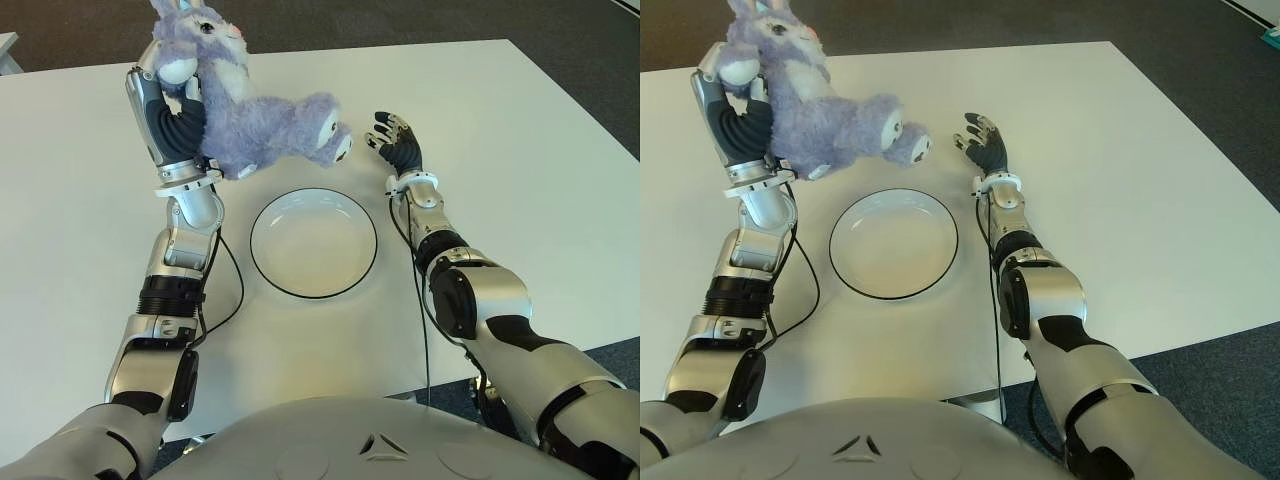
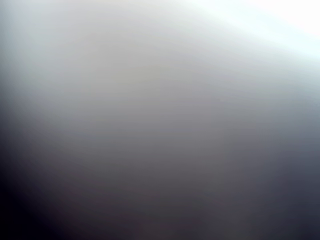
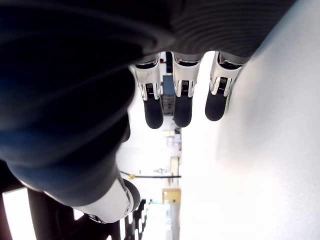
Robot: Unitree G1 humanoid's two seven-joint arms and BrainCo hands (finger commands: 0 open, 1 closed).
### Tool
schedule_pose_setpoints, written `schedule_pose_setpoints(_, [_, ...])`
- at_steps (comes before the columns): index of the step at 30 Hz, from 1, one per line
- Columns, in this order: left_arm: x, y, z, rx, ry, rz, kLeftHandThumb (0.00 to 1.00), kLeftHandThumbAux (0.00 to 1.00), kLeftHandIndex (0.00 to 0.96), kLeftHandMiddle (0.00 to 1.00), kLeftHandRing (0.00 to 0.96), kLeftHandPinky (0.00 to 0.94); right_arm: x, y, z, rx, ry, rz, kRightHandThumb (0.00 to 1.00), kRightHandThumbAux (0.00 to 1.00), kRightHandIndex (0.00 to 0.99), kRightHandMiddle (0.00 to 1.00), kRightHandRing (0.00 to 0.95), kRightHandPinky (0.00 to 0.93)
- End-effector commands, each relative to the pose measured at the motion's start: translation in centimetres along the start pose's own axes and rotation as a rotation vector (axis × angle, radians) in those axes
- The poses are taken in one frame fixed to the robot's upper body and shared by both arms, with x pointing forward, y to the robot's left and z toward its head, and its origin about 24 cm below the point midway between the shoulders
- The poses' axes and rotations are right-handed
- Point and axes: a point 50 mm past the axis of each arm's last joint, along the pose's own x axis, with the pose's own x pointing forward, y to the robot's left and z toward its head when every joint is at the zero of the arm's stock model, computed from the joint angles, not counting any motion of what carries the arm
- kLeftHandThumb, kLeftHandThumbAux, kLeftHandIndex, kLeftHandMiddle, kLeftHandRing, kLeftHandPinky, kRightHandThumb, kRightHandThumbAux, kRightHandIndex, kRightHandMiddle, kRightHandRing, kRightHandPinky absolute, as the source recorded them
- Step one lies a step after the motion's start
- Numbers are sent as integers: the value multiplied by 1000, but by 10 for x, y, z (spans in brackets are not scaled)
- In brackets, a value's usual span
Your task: Put the doll into the plate.
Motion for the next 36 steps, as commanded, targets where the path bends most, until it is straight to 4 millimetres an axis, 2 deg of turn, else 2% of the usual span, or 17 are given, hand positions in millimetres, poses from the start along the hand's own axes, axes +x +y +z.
schedule_pose_setpoints(1, [-5, 0, 5, 17, -25, -22, 742, 692, 445, 834, 862, 841, -9, 4, -23, 15, 107, -1, 458, 862, 205, 141, 108, 111])
schedule_pose_setpoints(16, [-12, -2, 19, 76, -114, -54, 736, 693, 445, 833, 855, 840, -9, 4, -23, 18, 110, 3, 458, 866, 187, 146, 113, 112])
schedule_pose_setpoints(26, [-16, -3, 26, 18, -144, -97, 736, 693, 444, 843, 859, 835, -8, 4, -22, 12, 109, 0, 464, 852, 202, 135, 98, 90])
schedule_pose_setpoints(31, [-18, -4, 29, 8, -153, -114, 736, 693, 444, 847, 861, 839, -8, 4, -22, 7, 109, 2, 422, 852, 181, 126, 90, 92])
schedule_pose_setpoints(36, [-19, -6, 32, -5, -157, -132, 731, 693, 445, 854, 866, 845, -8, 4, -22, 6, 107, 4, 423, 856, 176, 128, 93, 101])
